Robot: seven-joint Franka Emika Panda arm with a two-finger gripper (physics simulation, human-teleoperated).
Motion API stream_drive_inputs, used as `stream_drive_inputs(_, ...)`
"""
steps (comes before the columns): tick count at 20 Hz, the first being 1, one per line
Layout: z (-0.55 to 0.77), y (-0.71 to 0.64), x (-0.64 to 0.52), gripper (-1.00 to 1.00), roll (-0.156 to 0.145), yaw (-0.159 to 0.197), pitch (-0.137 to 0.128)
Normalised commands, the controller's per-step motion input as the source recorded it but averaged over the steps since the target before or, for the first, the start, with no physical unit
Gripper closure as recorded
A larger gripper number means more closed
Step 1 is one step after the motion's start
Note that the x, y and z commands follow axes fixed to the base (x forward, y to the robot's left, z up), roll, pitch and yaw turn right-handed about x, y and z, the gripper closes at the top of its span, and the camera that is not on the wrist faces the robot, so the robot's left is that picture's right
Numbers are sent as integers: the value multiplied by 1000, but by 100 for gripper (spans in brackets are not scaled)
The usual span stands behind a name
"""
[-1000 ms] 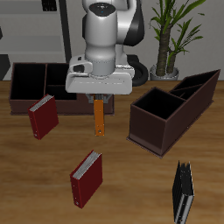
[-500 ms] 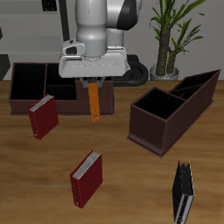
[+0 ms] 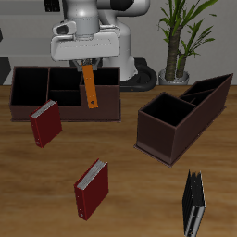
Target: Place the orange book into the back desk caddy's back compartment
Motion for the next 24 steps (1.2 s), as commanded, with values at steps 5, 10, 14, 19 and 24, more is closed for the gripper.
stream_drive_inputs(5,142,-261,-332,100,21,-48,-15)
stream_drive_inputs(10,110,-420,-353,100,-7,17,-63)
stream_drive_inputs(14,87,-466,-295,100,-15,-42,-35)
stream_drive_inputs(19,118,-360,-304,100,3,-38,-15)
stream_drive_inputs(24,124,-223,-262,100,-9,-16,-28)
